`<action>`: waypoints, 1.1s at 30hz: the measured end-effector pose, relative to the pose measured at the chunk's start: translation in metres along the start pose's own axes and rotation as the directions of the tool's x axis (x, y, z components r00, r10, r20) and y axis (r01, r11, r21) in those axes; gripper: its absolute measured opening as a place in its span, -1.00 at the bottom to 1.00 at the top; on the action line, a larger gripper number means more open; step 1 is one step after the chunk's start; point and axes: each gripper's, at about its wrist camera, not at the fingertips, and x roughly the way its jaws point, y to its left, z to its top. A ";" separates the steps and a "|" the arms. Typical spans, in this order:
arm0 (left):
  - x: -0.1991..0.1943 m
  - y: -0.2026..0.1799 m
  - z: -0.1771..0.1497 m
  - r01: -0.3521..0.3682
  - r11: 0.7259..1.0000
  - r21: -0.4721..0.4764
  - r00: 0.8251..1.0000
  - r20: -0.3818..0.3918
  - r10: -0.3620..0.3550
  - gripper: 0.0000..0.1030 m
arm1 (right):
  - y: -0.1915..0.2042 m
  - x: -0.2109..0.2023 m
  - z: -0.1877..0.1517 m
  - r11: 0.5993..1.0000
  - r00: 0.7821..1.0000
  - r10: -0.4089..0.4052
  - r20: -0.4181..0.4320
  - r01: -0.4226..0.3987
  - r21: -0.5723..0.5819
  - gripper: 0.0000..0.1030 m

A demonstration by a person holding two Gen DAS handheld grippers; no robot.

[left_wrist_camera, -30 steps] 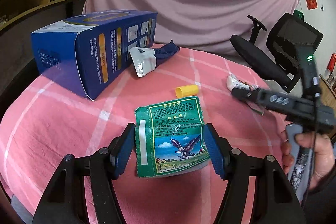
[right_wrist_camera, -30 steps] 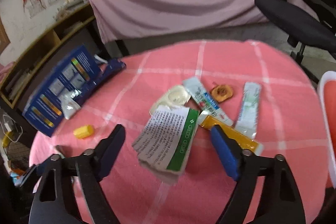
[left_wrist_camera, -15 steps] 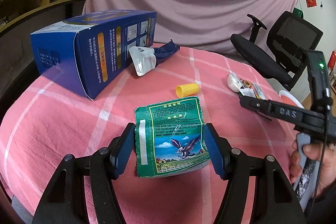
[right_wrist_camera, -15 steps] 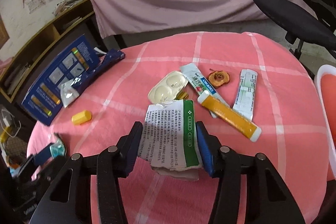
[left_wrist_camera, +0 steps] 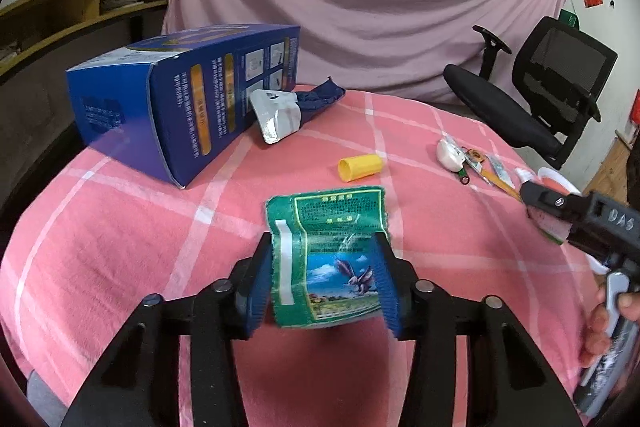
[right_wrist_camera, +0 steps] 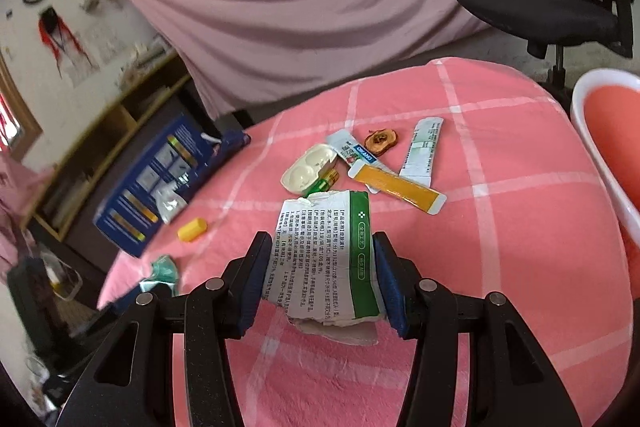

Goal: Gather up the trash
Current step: 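Grasp the green eagle wrapper with the left tool while the right tool grasps the white medicine box, then carry wrapper and box over the orange bin and open both tools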

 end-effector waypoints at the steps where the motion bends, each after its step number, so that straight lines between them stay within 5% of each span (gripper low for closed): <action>1: -0.002 -0.001 -0.002 0.006 1.000 0.005 1.000 0.004 -0.006 -0.23 | -0.001 -0.003 0.000 1.000 1.000 0.015 0.011 -0.015 0.008 -0.05; 7: 0.000 -0.013 -0.006 -0.037 0.999 0.040 0.999 -0.005 0.037 -0.22 | -0.011 -0.010 -0.002 0.995 0.996 0.081 0.032 -0.082 0.060 -0.05; 14: 0.006 -0.010 0.008 0.025 0.998 -0.057 0.998 -0.064 -0.029 0.17 | -0.012 -0.021 0.000 0.993 0.993 0.103 0.054 -0.105 0.045 -0.05; 22: 0.030 -0.040 0.015 -0.136 0.984 0.117 0.979 -0.137 0.151 0.19 | -0.012 -0.026 0.002 0.992 0.991 0.128 0.047 -0.128 0.005 -0.05; 33: 0.019 -0.042 0.011 -0.055 0.993 0.103 0.993 -0.097 0.065 0.16 | -0.014 -0.038 -0.001 0.987 0.983 0.157 0.091 -0.159 0.006 -0.05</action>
